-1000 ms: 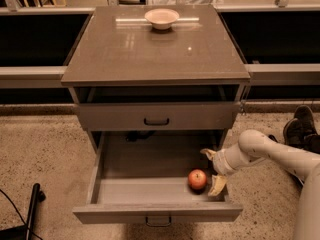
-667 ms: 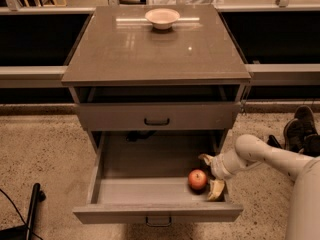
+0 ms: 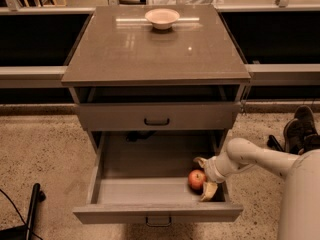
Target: Pick apple from middle drawer and place on counter
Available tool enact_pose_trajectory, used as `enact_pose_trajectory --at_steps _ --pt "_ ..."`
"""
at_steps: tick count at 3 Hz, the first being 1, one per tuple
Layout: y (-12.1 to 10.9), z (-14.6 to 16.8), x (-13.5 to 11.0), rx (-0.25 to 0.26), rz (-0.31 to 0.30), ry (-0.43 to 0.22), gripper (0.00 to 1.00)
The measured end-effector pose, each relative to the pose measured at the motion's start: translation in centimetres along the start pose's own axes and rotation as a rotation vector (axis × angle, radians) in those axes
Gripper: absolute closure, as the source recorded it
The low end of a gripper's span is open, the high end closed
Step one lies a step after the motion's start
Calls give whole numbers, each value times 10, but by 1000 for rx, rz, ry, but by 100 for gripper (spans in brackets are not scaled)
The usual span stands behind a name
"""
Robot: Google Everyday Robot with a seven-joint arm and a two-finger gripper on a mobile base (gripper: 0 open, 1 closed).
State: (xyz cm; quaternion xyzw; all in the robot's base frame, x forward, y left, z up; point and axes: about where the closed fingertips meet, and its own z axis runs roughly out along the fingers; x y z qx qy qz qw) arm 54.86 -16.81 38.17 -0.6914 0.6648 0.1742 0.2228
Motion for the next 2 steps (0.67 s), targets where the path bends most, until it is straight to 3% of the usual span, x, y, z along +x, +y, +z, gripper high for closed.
enact_pose_trajectory --at_steps 2 --pt "-1 6 20 27 80 15 47"
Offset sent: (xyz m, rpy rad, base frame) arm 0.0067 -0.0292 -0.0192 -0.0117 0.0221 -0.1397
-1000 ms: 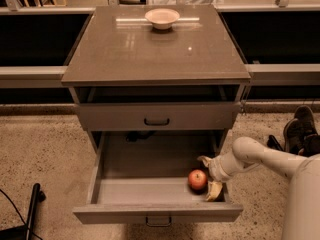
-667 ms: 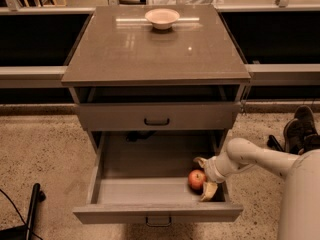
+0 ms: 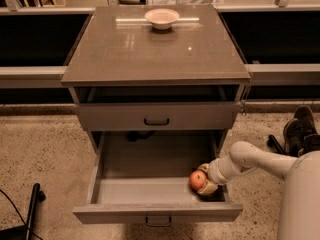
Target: Pick apple from middle drawer and place on counter
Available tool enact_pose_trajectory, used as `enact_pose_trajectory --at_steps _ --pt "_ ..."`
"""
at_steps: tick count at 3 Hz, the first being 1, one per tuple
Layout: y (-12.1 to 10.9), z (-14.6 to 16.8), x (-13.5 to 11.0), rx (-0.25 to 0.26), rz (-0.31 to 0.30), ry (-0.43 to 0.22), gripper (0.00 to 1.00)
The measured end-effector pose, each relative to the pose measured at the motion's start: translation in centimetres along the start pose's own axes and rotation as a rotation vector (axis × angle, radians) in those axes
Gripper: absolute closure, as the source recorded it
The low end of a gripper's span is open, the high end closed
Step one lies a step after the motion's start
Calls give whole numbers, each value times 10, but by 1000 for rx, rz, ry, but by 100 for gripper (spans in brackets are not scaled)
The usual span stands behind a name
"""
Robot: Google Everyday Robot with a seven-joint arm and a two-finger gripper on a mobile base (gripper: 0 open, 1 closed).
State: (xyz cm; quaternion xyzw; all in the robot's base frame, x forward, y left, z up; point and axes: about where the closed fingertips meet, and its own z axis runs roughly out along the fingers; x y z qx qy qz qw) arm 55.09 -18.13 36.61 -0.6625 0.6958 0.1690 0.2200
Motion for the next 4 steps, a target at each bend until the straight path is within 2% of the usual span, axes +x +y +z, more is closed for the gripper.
enact_pose_trajectory --at_steps 1,2,3,4 --pt "-2 -8 -11 7 -10 -41 70" --pt "-1 -25 -63 -3 -96 -62 93" --pt "26 -80 -176 -40 -279 -54 100" --pt "38 -123 -240 -50 -382 -71 100"
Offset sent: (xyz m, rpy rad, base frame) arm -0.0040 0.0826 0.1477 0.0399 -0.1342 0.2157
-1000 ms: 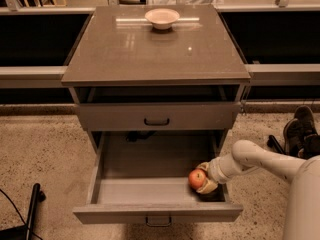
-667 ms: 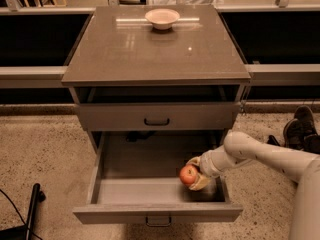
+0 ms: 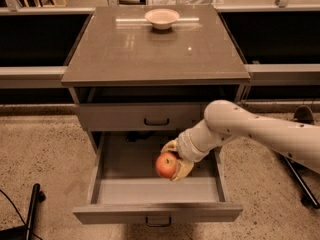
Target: Pick apple from middle drawer and place on counter
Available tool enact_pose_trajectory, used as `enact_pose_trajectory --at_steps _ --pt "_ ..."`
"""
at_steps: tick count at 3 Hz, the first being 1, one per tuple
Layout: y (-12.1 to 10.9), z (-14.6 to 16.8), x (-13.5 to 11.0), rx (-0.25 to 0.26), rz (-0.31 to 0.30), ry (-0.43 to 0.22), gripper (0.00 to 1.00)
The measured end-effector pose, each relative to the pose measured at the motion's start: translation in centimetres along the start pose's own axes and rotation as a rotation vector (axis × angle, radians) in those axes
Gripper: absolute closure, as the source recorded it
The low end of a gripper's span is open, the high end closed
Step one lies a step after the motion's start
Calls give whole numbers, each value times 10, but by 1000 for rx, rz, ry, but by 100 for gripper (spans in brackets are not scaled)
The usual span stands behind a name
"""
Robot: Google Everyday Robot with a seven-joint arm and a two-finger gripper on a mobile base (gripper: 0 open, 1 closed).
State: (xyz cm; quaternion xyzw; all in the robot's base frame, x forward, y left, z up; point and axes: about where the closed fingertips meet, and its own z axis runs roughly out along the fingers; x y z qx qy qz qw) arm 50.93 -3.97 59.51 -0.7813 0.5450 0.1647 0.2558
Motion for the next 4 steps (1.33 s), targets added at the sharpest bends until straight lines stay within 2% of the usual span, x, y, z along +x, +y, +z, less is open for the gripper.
enact_pose_trajectory --at_steps 1,2,3,4 --pt "-18 -58 -42 69 -14 -58 100" --pt "-17 -57 -42 67 -15 -57 100" --pt "-40 -71 -47 165 -7 -118 100" --pt "-88 -115 -81 304 -94 -306 100"
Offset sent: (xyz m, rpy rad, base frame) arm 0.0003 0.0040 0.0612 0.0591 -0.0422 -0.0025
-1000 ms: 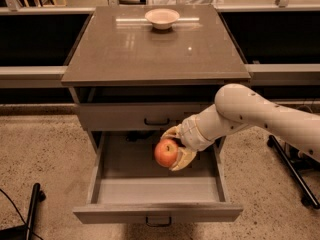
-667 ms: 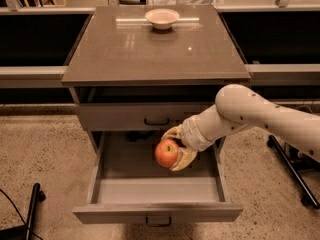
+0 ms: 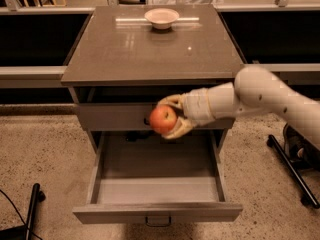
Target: Pick apple from middle drawer and place on counter
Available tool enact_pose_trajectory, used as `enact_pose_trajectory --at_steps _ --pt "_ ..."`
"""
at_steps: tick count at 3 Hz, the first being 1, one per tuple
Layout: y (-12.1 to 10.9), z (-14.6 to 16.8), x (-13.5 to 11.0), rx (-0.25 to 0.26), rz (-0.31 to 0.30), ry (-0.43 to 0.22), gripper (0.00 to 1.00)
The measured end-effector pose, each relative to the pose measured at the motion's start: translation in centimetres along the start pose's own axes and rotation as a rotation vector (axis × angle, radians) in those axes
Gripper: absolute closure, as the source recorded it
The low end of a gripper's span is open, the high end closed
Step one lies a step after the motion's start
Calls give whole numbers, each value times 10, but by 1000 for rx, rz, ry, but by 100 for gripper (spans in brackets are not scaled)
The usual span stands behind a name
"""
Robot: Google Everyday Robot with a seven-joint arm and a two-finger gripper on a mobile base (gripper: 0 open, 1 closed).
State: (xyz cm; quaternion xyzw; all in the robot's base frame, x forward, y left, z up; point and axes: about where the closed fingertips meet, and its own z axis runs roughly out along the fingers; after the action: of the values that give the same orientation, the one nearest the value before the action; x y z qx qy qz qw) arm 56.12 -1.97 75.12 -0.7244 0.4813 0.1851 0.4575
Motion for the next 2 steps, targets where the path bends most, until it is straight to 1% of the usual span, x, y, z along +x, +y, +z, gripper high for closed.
enact_pose_trajectory --at_steps 1,2 --pt "-45 -11 -38 28 -101 -91 100" --pt "-87 -11 -59 42 -106 -101 100"
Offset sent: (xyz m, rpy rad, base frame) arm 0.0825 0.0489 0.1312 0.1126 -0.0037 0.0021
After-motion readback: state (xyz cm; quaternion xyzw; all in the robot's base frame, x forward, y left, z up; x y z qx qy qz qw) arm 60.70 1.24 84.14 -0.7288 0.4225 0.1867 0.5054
